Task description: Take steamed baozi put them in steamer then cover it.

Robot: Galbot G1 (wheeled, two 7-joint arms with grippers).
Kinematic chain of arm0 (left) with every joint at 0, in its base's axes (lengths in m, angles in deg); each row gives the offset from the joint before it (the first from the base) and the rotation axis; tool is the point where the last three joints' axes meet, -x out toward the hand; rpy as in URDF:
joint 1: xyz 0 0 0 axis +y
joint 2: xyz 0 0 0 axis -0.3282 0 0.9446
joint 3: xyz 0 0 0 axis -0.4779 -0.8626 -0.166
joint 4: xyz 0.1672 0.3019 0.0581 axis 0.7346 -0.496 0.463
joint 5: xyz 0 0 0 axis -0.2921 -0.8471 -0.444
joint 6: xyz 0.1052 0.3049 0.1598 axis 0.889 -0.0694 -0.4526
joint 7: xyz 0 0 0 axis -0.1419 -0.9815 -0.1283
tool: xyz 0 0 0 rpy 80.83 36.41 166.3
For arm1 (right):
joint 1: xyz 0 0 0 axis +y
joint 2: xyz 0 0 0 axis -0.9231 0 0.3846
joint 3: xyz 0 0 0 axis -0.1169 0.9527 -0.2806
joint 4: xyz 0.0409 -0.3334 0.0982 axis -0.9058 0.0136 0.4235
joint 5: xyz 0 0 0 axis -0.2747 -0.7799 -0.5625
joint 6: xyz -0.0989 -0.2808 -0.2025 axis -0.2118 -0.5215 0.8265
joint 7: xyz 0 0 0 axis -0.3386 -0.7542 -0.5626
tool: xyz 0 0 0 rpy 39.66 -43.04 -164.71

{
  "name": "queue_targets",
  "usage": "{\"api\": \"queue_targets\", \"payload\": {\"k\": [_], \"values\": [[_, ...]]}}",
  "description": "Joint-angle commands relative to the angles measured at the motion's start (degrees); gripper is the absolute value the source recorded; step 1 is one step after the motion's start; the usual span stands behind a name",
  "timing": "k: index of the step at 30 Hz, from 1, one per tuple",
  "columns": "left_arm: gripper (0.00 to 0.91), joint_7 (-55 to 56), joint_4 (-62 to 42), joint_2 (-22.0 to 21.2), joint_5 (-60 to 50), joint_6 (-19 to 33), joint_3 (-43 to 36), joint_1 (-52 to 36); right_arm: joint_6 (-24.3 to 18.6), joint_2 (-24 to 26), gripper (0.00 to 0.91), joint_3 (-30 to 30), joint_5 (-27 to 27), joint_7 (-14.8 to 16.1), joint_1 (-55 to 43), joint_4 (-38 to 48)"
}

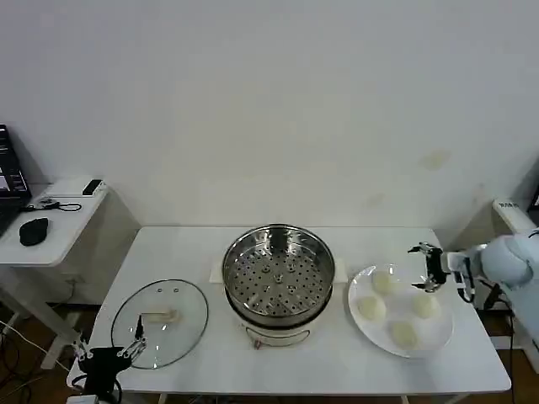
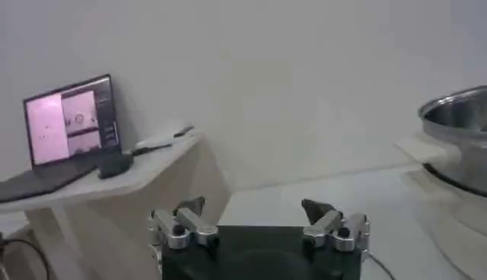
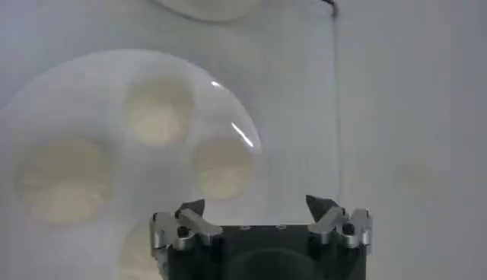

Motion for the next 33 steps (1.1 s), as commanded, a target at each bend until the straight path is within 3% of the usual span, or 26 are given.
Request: {"api": "queue_targets", "payload": {"k": [1, 7, 14, 26, 33], "values": [[0.907, -0.01, 0.30, -0.71, -0.63, 0.40, 0.94, 0.57, -4.60, -4.40, 0.907, 20.16, -3.19, 4.83, -17.01, 11.38], [0.907, -0.05, 0.74, -0.79, -0.36, 0.36, 2.51, 0.85, -4.64, -9.43, 0.907, 22.84, -3.98, 3.93, -17.53, 15.59], [0.907, -0.12, 0.74, -0.54, -0.26, 0.31, 3.10, 0.73, -3.57, -10.74, 0.907, 24.79, -4.16, 3.63, -16.36, 16.44], [0.907, -0.15, 0.78, -0.48, -0.25, 0.34, 3.41, 0.65, -2.52, -13.52, 0.907, 22.96, -7.51, 1.28, -14.83, 21.34], [0.907, -0.07, 0.59, -0.40, -0.20, 0.39, 3.77, 0.46, -1.67, -14.24, 0.756, 23.29, -7.97, 1.04, -15.21, 22.47]]}}
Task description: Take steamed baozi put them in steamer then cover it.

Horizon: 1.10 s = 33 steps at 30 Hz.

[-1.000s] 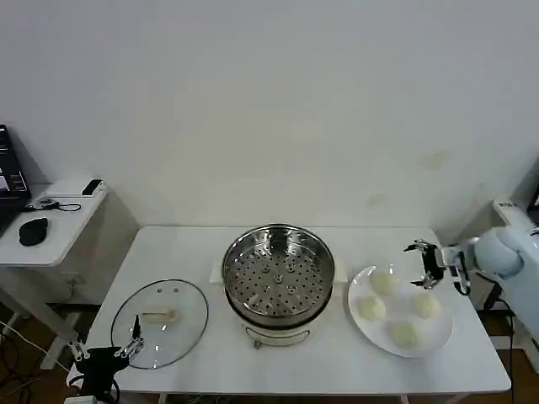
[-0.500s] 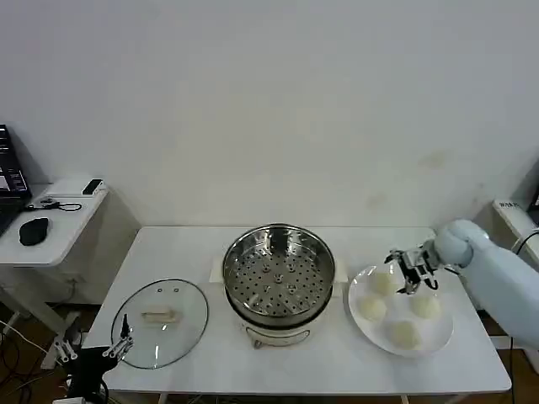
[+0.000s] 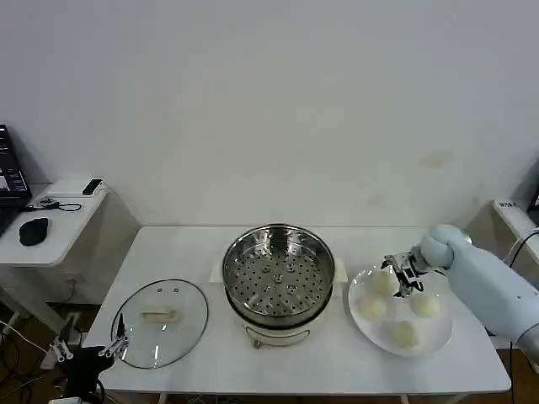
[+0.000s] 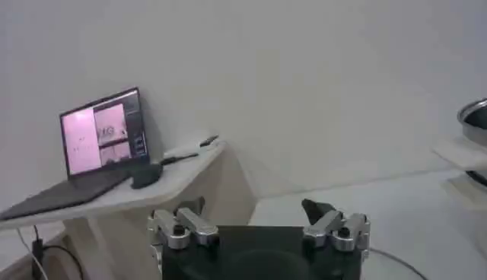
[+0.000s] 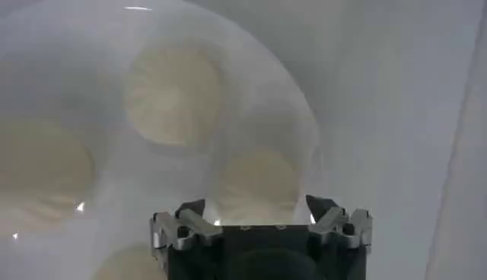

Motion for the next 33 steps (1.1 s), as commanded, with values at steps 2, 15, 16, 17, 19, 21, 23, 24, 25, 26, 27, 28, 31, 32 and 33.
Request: {"api": "queue_targets", "payload": {"k": [2, 15, 16, 17, 19, 21, 23, 24, 25, 26, 27, 28, 31, 32, 33], "values": [[0.907, 0.04, -0.07, -0.01, -0.02, 0.07, 0.15, 0.08, 0.48, -1.31, 0.715, 1.24, -0.49, -0.19, -0.87, 2.34], [0.907, 0.22, 0.38, -0.22, -0.05, 0.26, -0.03, 0.66, 1.89, -0.68, 0.595, 2.50, 2.35, 0.62, -1.40, 0.85], [0.907, 0.25, 0.35, -0.22, -0.08, 0.28, -0.08, 0.70, 1.97, -0.53, 0.584, 2.58, 2.71, 0.73, -1.43, 0.80], [0.907, 0.49, 0.32, -0.28, -0.11, 0.23, -0.18, 0.70, 1.99, -0.24, 0.595, 2.76, 2.96, 0.87, -1.46, 0.55], [0.907, 0.55, 0.16, -0.30, -0.12, 0.04, -0.20, 0.64, 2.03, 0.22, 0.595, 2.84, 3.44, 0.99, -1.52, 0.03], [0.907, 0.64, 0.14, -0.28, -0.13, -0.15, -0.22, 0.65, 2.01, 0.81, 0.595, 2.80, 4.02, 1.16, -1.61, -0.77], [0.907, 0.40, 0.16, 0.09, -0.08, -0.51, -0.31, 0.71, 1.97, 1.99, 0.595, 2.79, 4.83, 1.46, -1.95, -2.43], [0.907, 0.39, 0.13, 0.14, -0.07, -0.53, -0.30, 0.64, 1.99, 2.43, 0.595, 2.90, 4.93, 1.54, -2.20, -3.07], [0.907, 0.29, 0.04, 0.26, -0.08, -0.57, -0.33, 0.54, 2.06, 3.68, 0.595, 3.10, 5.94, 1.75, -2.78, -4.81], [0.907, 0.25, -0.01, 0.34, -0.08, -0.63, -0.43, 0.43, 2.15, 4.50, 0.595, 3.51, 6.46, 1.87, -3.62, -5.92], [0.907, 0.22, -0.04, 0.38, -0.06, -0.66, -0.49, 0.35, 2.31, 5.58, 0.595, 3.84, 7.78, 1.96, -4.18, -6.98], [0.907, 0.13, -0.19, 0.41, -0.09, -0.75, -0.62, 0.20, 2.61, 7.08, 0.595, 5.00, 9.49, 2.08, -5.81, -8.65], [0.907, -0.44, -0.53, 0.61, -0.08, -1.55, -1.02, -0.11, 2.68, 9.16, 0.595, 8.13, 12.32, 2.27, -11.08, -10.47], [0.907, -0.41, -0.63, 0.80, -0.06, -1.56, -1.21, -0.16, 2.57, 9.55, 0.595, 8.83, 12.91, 2.28, -12.42, -10.56], [0.907, -0.51, -0.66, 0.95, -0.08, -1.58, -1.26, -0.19, 2.60, 9.85, 0.595, 9.36, 14.17, 2.27, -13.97, -10.66]]}}
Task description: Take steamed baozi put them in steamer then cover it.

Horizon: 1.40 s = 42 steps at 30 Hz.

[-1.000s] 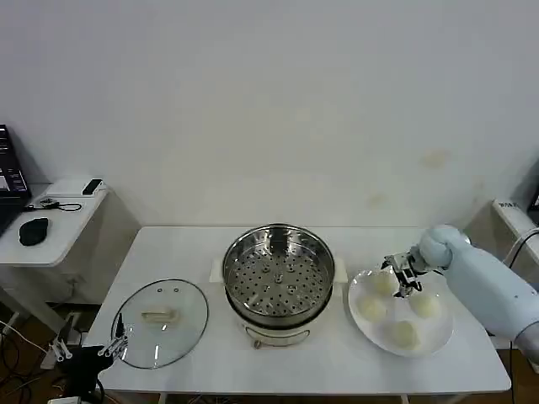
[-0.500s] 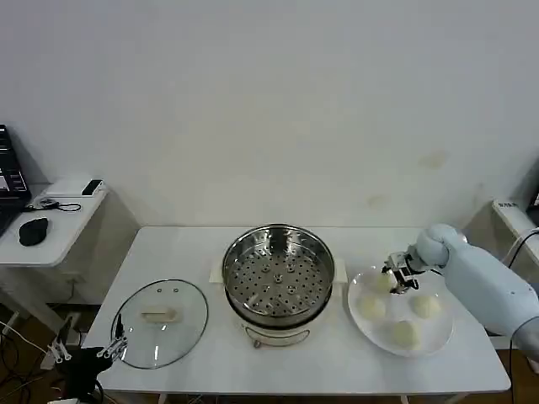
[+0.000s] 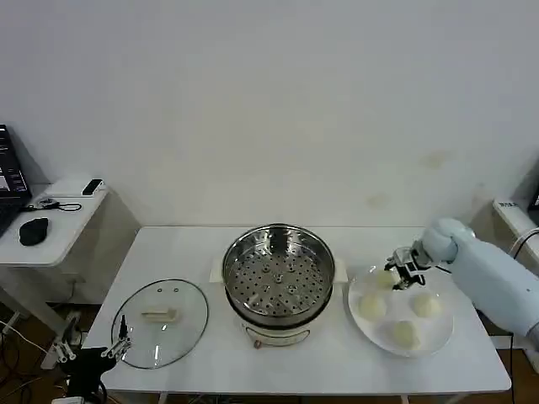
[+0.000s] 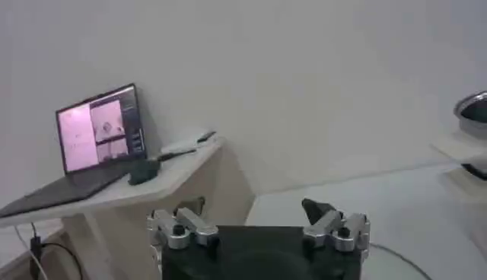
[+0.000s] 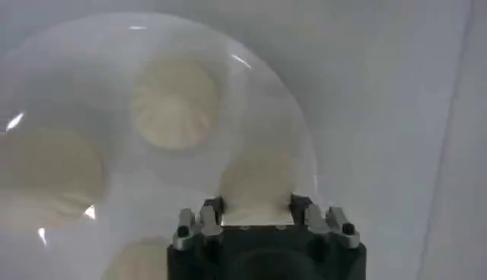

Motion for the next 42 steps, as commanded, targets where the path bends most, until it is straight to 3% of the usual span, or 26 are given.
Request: {"api": "queue_targets", "payload": {"k": [1, 7, 11, 25, 31, 36, 42], "values": [[0.907, -0.25, -0.07, 0.29, 0.04, -0.52, -0.16, -0.07, 0.41, 5.12, 0.595, 4.70, 7.96, 0.33, -10.04, -5.28], [0.907, -0.47, 0.26, 1.19, 0.71, -1.37, 0.25, -0.60, 2.32, 4.50, 0.595, 8.40, 12.47, 0.63, -19.78, -8.05], [0.907, -0.51, 0.49, 1.50, 0.80, -1.38, 0.32, -0.38, 3.77, 1.18, 0.595, 13.88, 17.06, 0.41, -27.27, -9.75], [0.907, -1.41, -2.10, 2.99, 5.97, -3.11, -0.67, 0.22, 2.73, -17.04, 0.595, 26.06, 22.98, -2.30, -36.64, -11.85], [0.907, -1.18, -2.43, 2.54, 4.72, -3.18, -0.84, 0.27, -2.22, -22.55, 0.595, 31.27, 19.49, -2.80, -36.40, -9.85], [0.907, -0.94, -2.80, 2.04, 4.55, -3.16, -0.52, 0.21, -7.67, -23.18, 0.595, 35.64, 12.48, -4.58, -34.30, -8.69], [0.907, -0.65, -4.29, 1.83, 4.11, -3.14, -0.35, -0.76, -12.98, -22.92, 0.595, 38.17, 9.76, -7.67, -32.51, -8.93]]}}
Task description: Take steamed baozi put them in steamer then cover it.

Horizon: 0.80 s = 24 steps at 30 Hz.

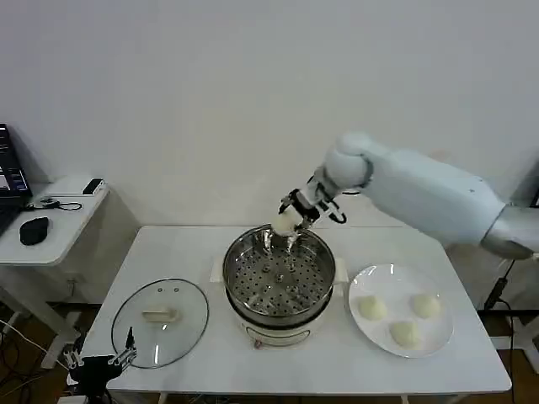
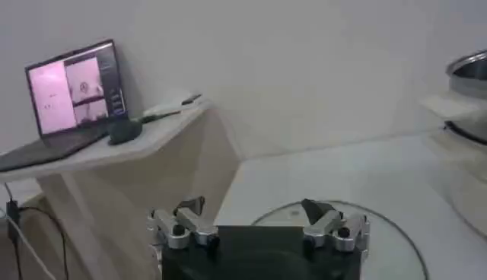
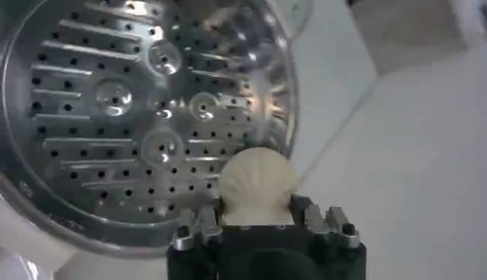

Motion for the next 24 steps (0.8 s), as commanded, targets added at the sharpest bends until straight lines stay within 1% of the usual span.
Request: {"api": "queue_targets", "payload": {"k": [1, 2, 3, 4, 8, 10, 13, 15, 24], "values": [[0.907, 0.03, -0.93, 0.15, 0.14, -0.23, -0.04, -0.35, -9.25, -3.91, 0.605, 6.89, -4.67, -3.78, 0.69, 0.49], [0.907, 0.05, -0.93, 0.14, 0.15, -0.23, 0.05, -0.38, -9.75, -4.03, 0.595, 6.85, -4.83, -3.90, 0.91, 0.65], [0.907, 0.06, -0.96, 0.10, 0.16, -0.23, 0.09, -0.40, -10.13, -4.22, 0.605, 6.71, -5.63, -3.89, 1.15, 0.96], [0.907, 0.06, -1.04, 0.09, 0.17, -0.23, 0.14, -0.43, -10.95, -4.79, 0.605, 6.68, -7.13, -4.03, 1.37, 2.00], [0.907, 0.04, -0.91, -0.12, 0.09, -0.22, 0.08, -0.35, -12.15, -6.30, 0.595, 6.28, -7.91, -4.59, 2.03, 4.38], [0.907, 0.08, -0.97, -0.29, 0.06, -0.19, 0.11, -0.39, -13.32, -7.53, 0.595, 5.28, -9.76, -5.03, 2.70, 6.00], [0.907, 0.16, -0.99, -0.30, 0.07, -0.18, 0.12, -0.38, -13.64, -8.33, 0.605, 4.99, -9.82, -5.06, 3.32, 7.49], [0.907, 0.20, -0.97, -0.30, 0.09, -0.16, 0.26, -0.43, -14.08, -8.69, 0.595, 4.85, -10.56, -5.01, 3.54, 8.37], [0.907, 0.32, -0.63, -0.40, 0.16, -0.10, 0.36, -0.40, -15.54, -9.42, 0.625, 4.59, -13.61, -5.61, 3.94, 10.30]]}}
